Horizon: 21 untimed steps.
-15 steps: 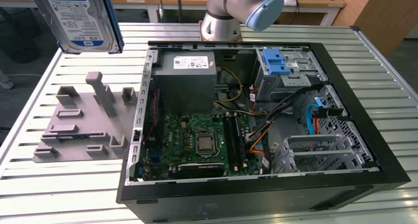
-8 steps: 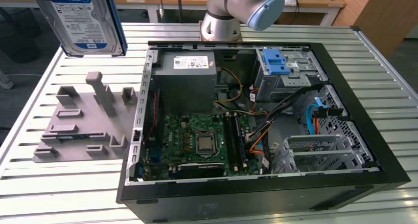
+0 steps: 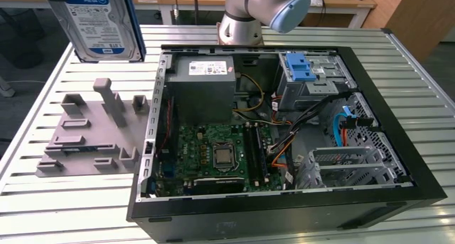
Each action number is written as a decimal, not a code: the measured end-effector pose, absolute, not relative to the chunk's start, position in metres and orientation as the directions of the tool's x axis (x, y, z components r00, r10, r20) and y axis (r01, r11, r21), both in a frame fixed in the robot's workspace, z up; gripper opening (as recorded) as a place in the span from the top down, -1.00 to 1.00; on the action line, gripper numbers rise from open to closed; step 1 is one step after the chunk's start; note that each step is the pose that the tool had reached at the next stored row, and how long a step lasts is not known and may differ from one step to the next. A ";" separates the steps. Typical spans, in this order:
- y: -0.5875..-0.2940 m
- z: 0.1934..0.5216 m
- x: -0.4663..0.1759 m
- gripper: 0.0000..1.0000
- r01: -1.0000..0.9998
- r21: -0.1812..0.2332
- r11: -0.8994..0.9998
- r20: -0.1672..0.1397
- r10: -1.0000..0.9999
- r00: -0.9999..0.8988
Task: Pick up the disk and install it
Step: 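Pick up the disk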
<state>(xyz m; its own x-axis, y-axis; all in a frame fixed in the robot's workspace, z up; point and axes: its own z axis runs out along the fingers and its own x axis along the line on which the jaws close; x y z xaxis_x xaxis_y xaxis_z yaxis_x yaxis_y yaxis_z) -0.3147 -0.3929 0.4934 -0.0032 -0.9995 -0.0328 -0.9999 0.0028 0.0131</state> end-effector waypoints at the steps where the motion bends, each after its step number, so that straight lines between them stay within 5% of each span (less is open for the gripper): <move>1: -0.393 0.493 -0.313 0.27 -1.000 0.013 0.003 -0.033 -0.999 -0.003; 21: -0.394 0.493 -0.279 0.27 -1.000 0.013 0.003 -0.033 -0.999 -0.003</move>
<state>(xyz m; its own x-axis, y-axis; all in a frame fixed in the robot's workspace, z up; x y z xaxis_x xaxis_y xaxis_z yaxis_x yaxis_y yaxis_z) -0.2793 -0.3944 0.4934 -0.0033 -0.9995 -0.0328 -0.9999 0.0029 0.0132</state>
